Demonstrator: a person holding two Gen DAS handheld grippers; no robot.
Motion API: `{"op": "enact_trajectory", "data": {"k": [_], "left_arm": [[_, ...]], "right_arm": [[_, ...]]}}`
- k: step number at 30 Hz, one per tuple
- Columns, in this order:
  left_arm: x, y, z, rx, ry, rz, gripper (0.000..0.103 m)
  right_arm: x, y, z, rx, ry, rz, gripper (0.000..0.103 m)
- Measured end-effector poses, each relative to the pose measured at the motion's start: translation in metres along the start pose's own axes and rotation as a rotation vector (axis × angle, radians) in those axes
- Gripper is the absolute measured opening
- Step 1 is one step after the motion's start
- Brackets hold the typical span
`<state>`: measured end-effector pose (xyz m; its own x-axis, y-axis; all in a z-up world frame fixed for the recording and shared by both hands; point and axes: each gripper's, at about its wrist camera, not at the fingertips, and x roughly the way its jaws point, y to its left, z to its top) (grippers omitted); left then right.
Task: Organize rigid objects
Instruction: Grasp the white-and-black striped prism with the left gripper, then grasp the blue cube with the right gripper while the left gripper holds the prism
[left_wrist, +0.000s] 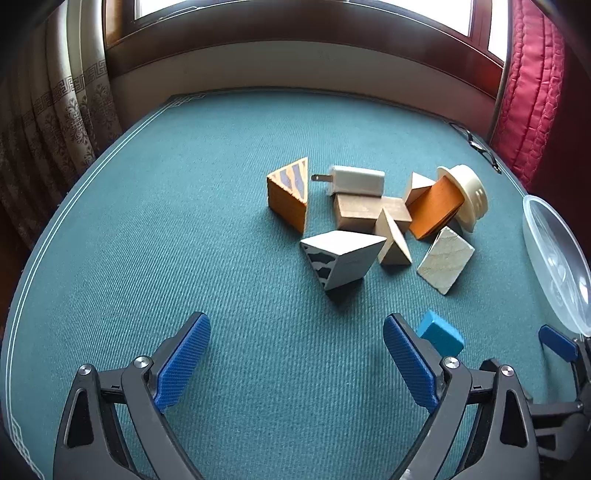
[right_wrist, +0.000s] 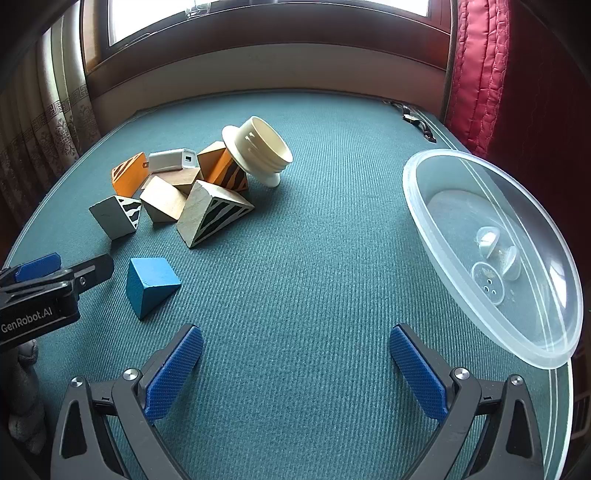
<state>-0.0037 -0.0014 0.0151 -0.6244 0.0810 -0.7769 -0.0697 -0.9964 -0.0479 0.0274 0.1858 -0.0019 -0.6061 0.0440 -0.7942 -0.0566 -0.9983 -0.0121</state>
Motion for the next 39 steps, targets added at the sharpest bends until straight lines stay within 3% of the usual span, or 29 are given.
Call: {"op": "enact_trajectory", "data": {"k": [5,7,9,18,25,33,37,39], "left_arm": [[0.000,-0.013,0.018,0.011,-0.020,0.030,0.094],[0.006,-0.015,0.024,0.007,-0.008,0.045,0.081],[0.013,-0.015,0.027,-0.006,0.011,0.042,0.077],[0.029,-0.010,0.033,-0.039,0.013,0.036,0.073],[0.028,-0.008,0.032,-0.032,-0.009,0.032,0.034],[0.023,0.000,0.028,-0.043,-0.009,0.018,0.030],[0.017,0.001,0.029,-0.046,-0.019,0.024,0.030],[0.014,0.004,0.033,-0.049,-0.027,0.043,0.030]], "right_arm": [[0.000,0.001,0.000,0.001,0.000,0.000,0.103],[0.000,0.000,0.000,0.002,0.000,0.000,0.103],[0.000,0.001,0.000,0.002,0.000,0.000,0.103],[-0.001,0.000,0.000,0.001,0.000,0.001,0.103],[-0.002,0.001,0.000,-0.004,-0.002,0.009,0.103],[-0.015,0.016,-0.003,-0.079,-0.046,0.105,0.103],[-0.019,0.023,-0.009,-0.052,-0.017,0.233,0.101],[-0.021,0.031,-0.010,-0.053,0.000,0.300,0.095]]}}
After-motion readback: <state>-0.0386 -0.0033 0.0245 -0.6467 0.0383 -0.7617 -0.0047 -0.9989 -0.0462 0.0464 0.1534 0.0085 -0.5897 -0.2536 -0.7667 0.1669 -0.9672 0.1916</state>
